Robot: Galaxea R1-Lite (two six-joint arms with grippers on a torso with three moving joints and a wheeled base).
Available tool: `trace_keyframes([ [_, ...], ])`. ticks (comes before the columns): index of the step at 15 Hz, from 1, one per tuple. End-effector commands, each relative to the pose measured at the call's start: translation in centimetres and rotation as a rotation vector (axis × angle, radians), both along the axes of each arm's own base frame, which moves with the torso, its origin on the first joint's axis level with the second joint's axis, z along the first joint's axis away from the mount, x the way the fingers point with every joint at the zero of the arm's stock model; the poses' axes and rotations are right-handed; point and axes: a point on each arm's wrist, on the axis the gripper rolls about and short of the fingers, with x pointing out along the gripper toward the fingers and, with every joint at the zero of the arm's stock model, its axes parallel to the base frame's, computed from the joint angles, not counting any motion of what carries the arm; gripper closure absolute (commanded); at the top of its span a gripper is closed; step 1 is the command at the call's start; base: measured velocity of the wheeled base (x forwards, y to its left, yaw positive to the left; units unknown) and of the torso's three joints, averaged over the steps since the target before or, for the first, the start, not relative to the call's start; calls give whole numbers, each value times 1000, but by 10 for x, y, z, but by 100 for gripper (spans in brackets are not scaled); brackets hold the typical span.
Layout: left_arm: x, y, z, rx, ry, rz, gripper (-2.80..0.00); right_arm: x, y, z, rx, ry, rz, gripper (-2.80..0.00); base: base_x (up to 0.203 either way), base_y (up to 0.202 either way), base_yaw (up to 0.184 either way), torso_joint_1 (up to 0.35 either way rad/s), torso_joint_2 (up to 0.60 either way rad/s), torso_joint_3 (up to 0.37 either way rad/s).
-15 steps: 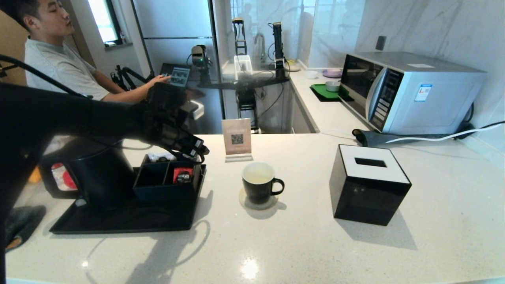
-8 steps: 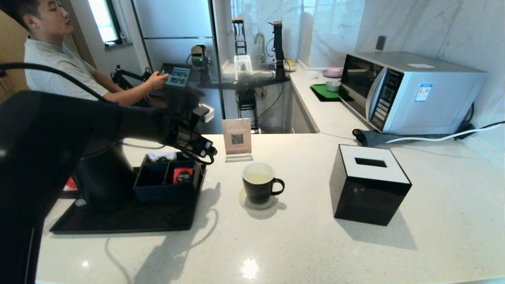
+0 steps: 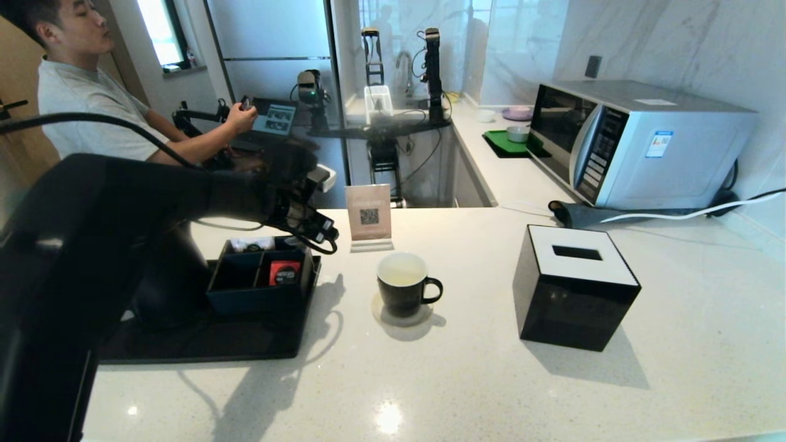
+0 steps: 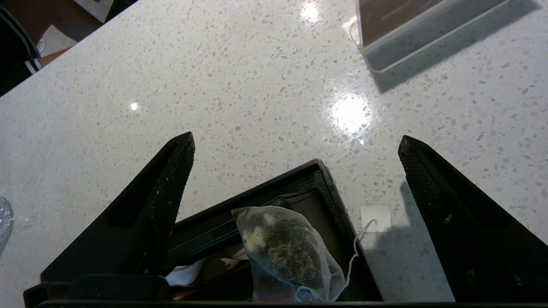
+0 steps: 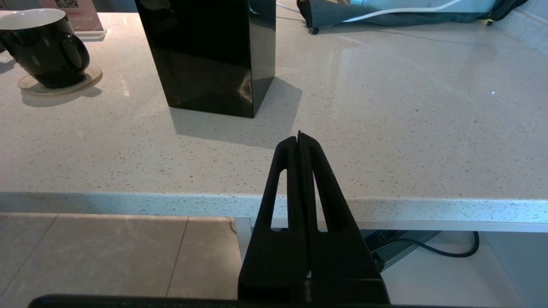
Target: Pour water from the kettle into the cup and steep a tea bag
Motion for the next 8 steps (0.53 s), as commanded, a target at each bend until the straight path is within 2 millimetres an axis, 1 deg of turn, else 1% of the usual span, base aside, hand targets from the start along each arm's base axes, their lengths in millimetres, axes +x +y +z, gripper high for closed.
trace_keyframes([
  [1,1,1,-2,10,3,10,-280,0,0,0,0,1,1,0,0,0,0,0,0,0],
  [8,3,5,-5,44,3,28,-280,0,0,0,0,1,1,0,0,0,0,0,0,0],
])
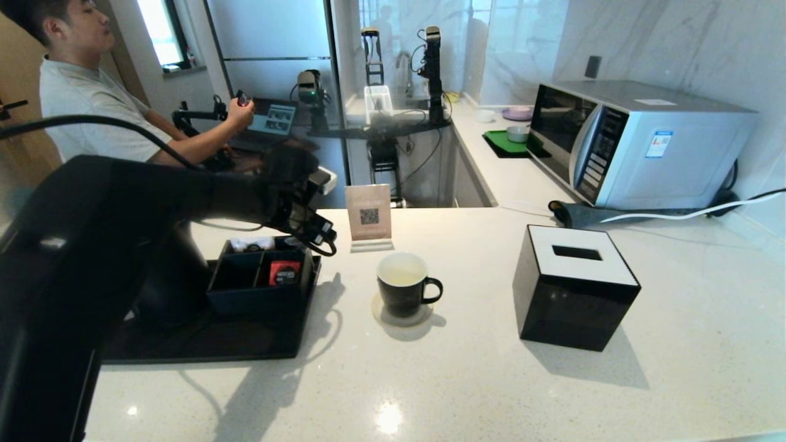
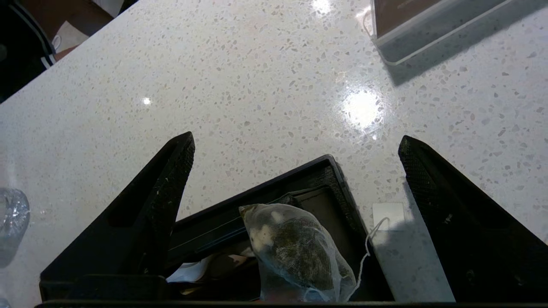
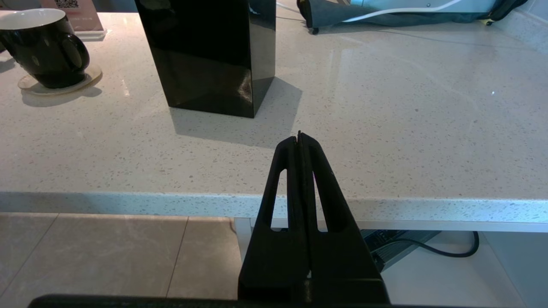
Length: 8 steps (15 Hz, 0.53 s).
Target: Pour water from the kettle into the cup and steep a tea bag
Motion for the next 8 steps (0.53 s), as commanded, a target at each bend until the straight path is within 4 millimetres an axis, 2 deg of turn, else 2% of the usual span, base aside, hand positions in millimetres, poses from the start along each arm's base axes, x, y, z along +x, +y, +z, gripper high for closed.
trace_keyframes([
  [1,1,1,-1,4,1,4,-280,0,0,0,0,1,1,0,0,0,0,0,0,0],
  [8,4,7,-4,17,4,28,-280,0,0,0,0,1,1,0,0,0,0,0,0,0],
])
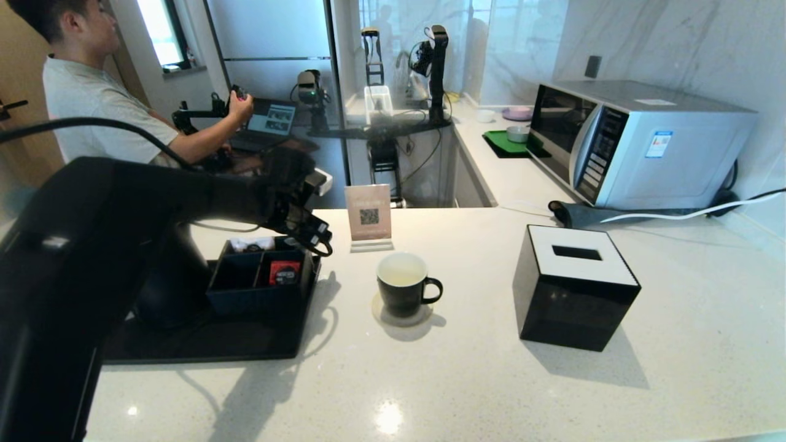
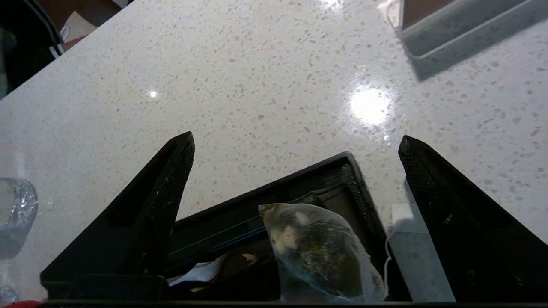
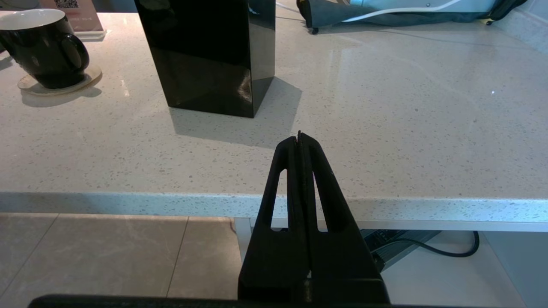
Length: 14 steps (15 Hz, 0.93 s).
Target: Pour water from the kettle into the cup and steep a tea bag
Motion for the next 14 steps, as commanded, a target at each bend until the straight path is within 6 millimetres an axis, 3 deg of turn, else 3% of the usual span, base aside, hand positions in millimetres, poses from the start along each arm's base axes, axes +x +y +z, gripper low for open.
trace_keyframes([
  [1,1,2,-1,3,3,5,-280,0,0,0,-1,1,1,0,0,0,0,0,0,0],
  [9,7,3,-7,0,-17,10,-280,0,0,0,-1,1,1,0,0,0,0,0,0,0],
  [10,7,3,-8,0,-16,10,-249,0,0,0,-1,1,1,0,0,0,0,0,0,0],
  [11,7,3,-8,1,-14,9,0,0,0,0,-1,1,1,0,0,0,0,0,0,0],
  [14,8,3,-10,1,-11,10,0,0,0,0,-1,1,1,0,0,0,0,0,0,0],
])
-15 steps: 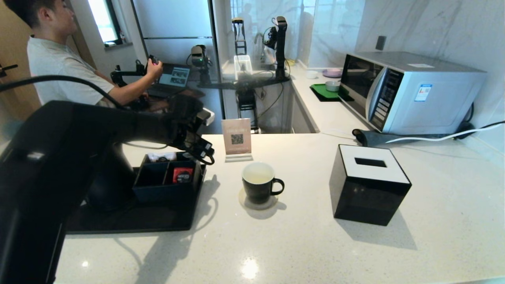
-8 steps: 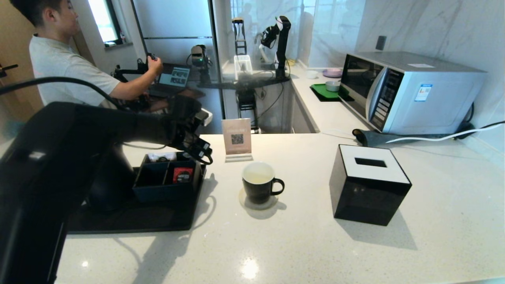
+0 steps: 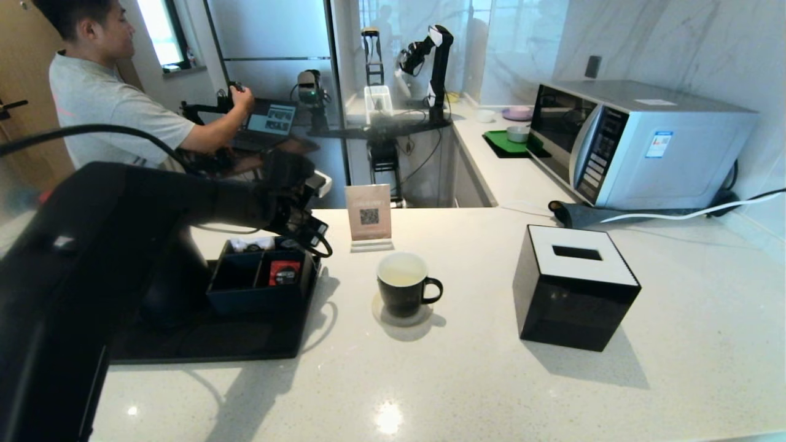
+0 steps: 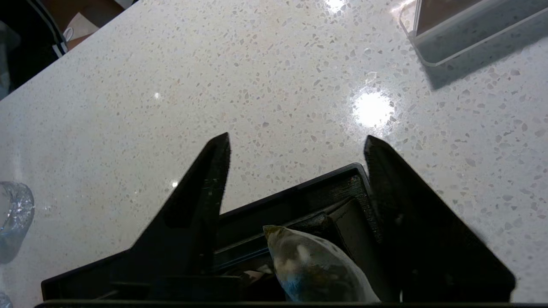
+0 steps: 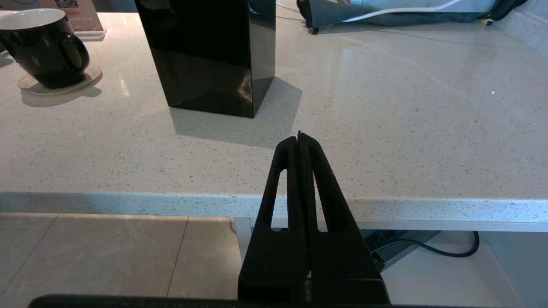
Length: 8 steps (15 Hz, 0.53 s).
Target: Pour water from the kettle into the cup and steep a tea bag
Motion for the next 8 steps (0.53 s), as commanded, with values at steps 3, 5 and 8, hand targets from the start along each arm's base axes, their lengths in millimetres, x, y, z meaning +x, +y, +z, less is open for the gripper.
trace_keyframes([
  [3,0,0,0,2,1,0,0,0,0,0,-1,1,1,0,0,0,0,0,0,0],
  [5,0,0,0,2,0,0,0,0,0,0,-1,1,1,0,0,0,0,0,0,0],
  [8,-1,0,3,1,-4,0,0,0,0,0,-1,1,1,0,0,0,0,0,0,0],
])
